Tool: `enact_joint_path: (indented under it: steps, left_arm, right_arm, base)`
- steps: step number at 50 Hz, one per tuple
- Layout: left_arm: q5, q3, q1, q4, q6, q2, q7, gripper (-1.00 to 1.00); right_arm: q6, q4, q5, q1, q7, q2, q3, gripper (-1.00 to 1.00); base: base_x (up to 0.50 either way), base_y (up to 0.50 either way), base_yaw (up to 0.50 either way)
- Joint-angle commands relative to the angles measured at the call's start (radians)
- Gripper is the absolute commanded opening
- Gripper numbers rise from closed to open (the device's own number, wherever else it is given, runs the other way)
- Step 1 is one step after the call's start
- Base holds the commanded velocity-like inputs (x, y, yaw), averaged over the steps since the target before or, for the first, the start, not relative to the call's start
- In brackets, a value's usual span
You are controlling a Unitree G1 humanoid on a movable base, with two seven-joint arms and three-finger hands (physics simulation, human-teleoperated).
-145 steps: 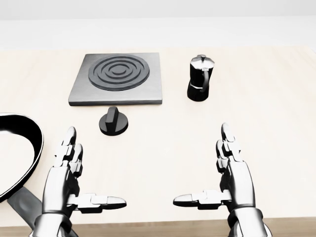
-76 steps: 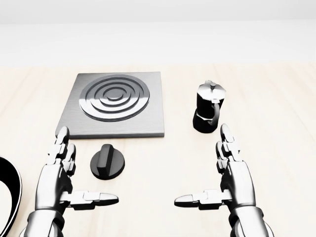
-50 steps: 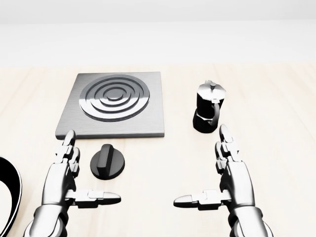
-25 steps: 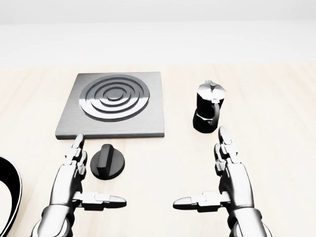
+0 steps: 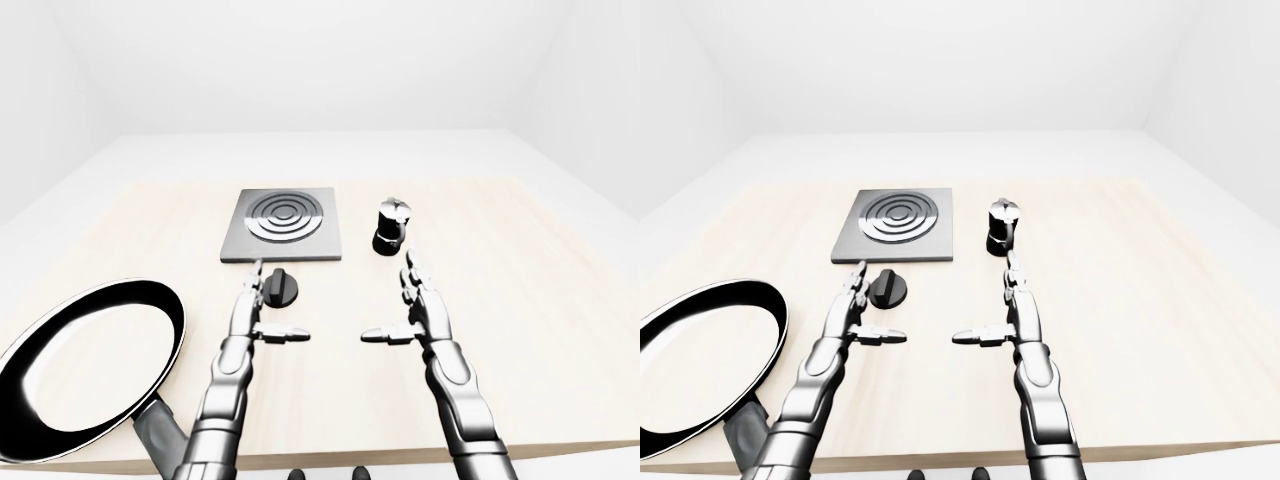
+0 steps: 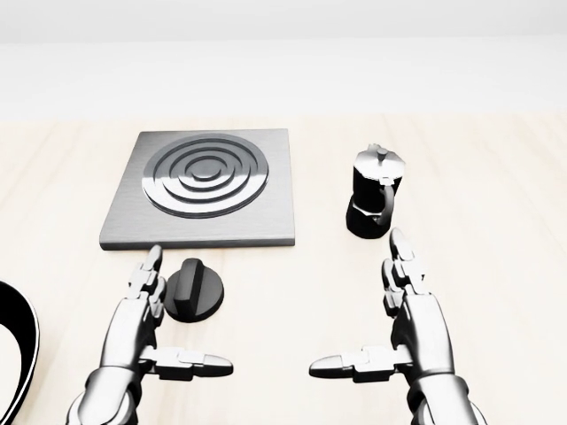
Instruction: Turn on the stove.
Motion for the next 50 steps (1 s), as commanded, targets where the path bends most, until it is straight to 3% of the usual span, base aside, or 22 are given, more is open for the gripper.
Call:
enact_joint_path:
  steps: [1, 7, 8, 27, 33, 40, 50]
  left_arm:
    - [0.003, -0.005, -0.007, 0.035, -0.017, -0.002, -0.004, 1.00]
    - [0.008, -0.017, 0.014, -0.002, 0.001, -0.010, -0.009, 1.00]
    - [0.010, -0.018, 0.015, 0.008, -0.008, -0.011, -0.010, 1.00]
    - [0.022, -0.033, 0.045, -0.036, 0.013, -0.020, -0.021, 1.00]
    - [0.029, -0.047, 0.066, -0.074, 0.029, -0.028, -0.030, 1.00]
    - [0.038, -0.065, 0.095, -0.145, 0.066, -0.036, -0.041, 1.00]
    - [0.046, -0.084, 0.117, -0.190, 0.072, -0.044, -0.051, 1.00]
  right_arm:
    - [0.002, -0.002, 0.001, 0.000, 0.002, 0.000, 0.001, 1.00]
    - [-0.003, 0.004, 0.000, 0.000, 0.004, 0.000, 0.001, 1.00]
    - [-0.004, 0.006, 0.000, 0.000, 0.004, 0.000, 0.001, 1.00]
    - [0.008, -0.011, -0.003, 0.004, 0.005, 0.000, 0.003, 1.00]
    - [0.005, -0.004, -0.003, 0.002, 0.006, 0.000, 0.002, 1.00]
    - [0.000, 0.003, -0.003, 0.001, 0.007, -0.001, 0.000, 1.00]
    - [0.004, -0.004, -0.003, 0.005, 0.007, -0.001, 0.000, 1.00]
  base:
    - [0.00, 0.00, 0.00]
    - [0.00, 0.00, 0.00]
    - [0.00, 0.00, 0.00]
    - [0.00, 0.00, 0.00]
    - [0.00, 0.00, 0.00]
    - [0.00, 0.00, 0.00]
    - [0.00, 0.00, 0.00]
